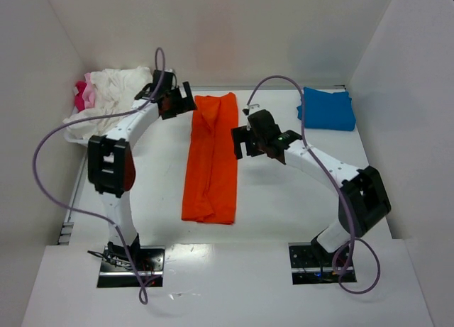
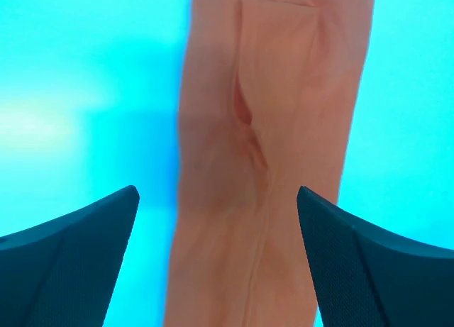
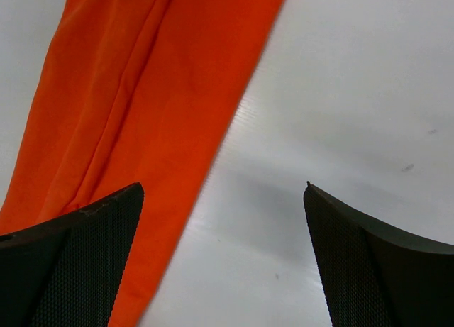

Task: Fold and stack the t-shirts
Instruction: Rotate the tshirt 90 degrees

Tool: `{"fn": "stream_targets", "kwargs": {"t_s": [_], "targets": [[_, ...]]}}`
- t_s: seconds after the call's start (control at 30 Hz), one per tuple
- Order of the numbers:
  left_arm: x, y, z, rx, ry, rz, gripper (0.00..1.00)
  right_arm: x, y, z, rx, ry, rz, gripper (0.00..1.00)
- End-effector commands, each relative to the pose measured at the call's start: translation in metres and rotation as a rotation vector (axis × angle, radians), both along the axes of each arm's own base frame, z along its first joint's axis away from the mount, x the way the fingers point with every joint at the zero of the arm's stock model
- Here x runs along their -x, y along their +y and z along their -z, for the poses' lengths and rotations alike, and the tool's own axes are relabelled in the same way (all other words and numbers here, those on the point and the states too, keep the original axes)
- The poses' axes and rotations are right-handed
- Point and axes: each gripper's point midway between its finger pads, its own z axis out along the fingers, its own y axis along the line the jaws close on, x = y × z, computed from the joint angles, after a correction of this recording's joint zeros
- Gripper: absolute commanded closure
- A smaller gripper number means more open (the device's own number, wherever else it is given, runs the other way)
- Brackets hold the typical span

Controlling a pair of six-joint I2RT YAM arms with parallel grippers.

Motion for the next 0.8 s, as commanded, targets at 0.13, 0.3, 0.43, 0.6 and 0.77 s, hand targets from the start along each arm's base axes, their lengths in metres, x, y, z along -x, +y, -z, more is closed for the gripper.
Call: {"fn": "stream_targets", "kwargs": {"t_s": [0.13, 0.3, 0.43, 0.6, 0.77], "targets": [[0.094, 0.022, -0.005, 0.061, 0.074, -0.027, 0.0, -0.002, 0.041, 0.002, -0.161, 0.085, -0.079, 0.27], [0.144, 0.016, 0.014, 0.103, 0.122, -0.017, 0.0, 0.024, 0.049, 0.018, -0.233, 0.191, -0.106, 0.77], [0.164, 0.02, 0.021, 0.1, 0.147, -0.021, 0.02, 0.049, 0.076, 0.016, -0.326, 0.247, -0.218, 0.86], [0.169, 0.021, 0.021, 0.095, 0.144, -0.014, 0.02, 0.082, 0.11, 0.049, -0.26, 0.332, -0.296, 0.84], [0.176, 0.024, 0.018, 0.084, 0.143, -0.011, 0.0, 0.086, 0.104, 0.086, -0.146, 0.417, -0.224, 0.87]]}}
